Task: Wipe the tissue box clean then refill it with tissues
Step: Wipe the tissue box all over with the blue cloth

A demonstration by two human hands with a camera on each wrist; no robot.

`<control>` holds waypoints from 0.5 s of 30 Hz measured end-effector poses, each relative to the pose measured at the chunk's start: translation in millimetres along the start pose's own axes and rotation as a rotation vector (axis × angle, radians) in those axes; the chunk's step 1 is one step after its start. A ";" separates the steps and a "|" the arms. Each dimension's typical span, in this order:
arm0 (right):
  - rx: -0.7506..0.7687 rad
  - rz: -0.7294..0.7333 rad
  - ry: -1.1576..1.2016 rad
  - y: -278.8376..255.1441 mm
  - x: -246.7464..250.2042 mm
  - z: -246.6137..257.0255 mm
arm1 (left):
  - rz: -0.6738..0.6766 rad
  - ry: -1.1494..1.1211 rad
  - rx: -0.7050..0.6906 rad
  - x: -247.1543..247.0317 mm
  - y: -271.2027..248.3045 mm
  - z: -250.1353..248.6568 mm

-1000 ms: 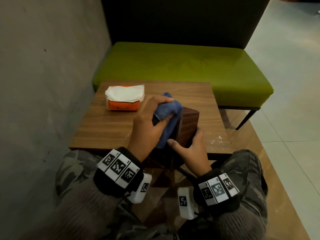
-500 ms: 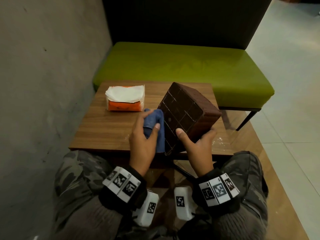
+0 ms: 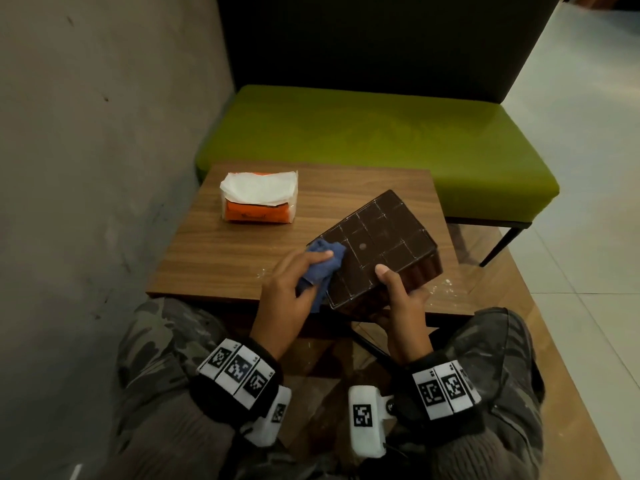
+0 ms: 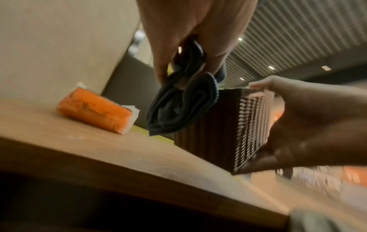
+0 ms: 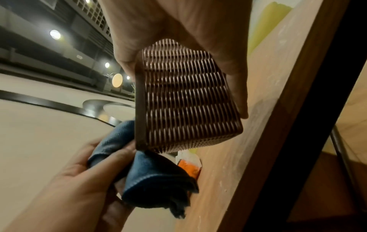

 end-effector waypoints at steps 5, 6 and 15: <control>-0.036 -0.016 -0.010 1.6 2.4 -9.4 | -0.116 -0.099 0.217 -10.2 2.6 11.2; -0.049 -0.036 -0.016 2.3 3.0 -11.0 | -0.124 -0.118 0.263 -10.0 2.3 14.8; -0.210 -0.113 0.145 20.7 4.7 -9.8 | -0.150 -0.435 0.571 16.4 -0.8 27.9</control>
Point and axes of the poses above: each hand's wrist, its own y-axis towards the middle knuckle, its own x-axis out of the back of the hand, z = x × y, the point moved 1 cm from there along y, towards the middle knuckle, and after that the axes turned 14 degrees about x, right-handed, at the moved point
